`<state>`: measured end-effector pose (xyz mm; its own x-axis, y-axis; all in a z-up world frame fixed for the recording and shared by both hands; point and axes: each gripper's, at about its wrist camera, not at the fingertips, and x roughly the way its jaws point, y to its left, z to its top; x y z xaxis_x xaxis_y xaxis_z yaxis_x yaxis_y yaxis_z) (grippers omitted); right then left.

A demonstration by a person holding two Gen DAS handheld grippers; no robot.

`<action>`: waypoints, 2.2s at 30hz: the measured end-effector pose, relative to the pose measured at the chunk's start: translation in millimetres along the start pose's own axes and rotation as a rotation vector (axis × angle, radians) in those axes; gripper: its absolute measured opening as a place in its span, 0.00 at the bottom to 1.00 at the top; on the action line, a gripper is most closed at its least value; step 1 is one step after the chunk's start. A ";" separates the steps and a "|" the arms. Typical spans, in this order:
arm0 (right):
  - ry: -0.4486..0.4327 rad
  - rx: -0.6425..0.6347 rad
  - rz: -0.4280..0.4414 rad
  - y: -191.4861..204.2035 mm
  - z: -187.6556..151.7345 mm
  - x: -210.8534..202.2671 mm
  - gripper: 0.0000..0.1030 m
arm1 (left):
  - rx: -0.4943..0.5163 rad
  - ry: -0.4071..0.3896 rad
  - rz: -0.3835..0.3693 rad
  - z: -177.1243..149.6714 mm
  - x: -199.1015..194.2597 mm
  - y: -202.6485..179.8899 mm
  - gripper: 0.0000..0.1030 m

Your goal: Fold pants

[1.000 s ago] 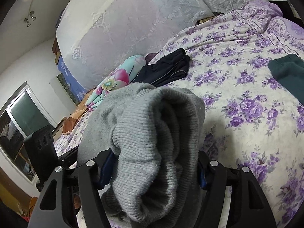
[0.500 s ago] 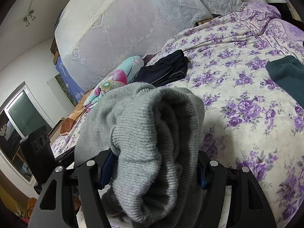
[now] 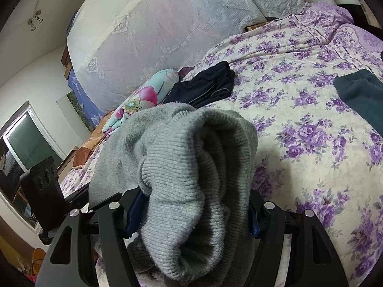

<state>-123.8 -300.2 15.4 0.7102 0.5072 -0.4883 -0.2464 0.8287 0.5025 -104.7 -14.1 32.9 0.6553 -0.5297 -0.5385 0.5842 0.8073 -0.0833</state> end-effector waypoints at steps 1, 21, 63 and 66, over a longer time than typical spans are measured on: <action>0.012 0.006 -0.006 -0.9 -0.1 2.6 0.70 | -0.007 0.011 -0.006 0.0 1.4 0.1 0.67; 0.241 0.385 0.191 -83.6 49.8 46.5 0.97 | -0.267 0.220 -0.358 -15.4 32.9 39.0 0.88; -0.264 -0.254 0.166 59.4 25.6 -105.7 0.55 | -0.088 -0.150 -0.266 12.0 -59.1 -16.4 0.54; -0.313 -0.295 0.177 79.7 62.1 -113.4 0.56 | -0.042 -0.206 -0.245 46.7 -71.4 -10.6 0.54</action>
<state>-183.0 -306.4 155.2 0.7941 0.5885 -0.1519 -0.5264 0.7908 0.3123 -135.4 3.0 111.5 0.5833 -0.7477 -0.3175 0.7189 0.6571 -0.2267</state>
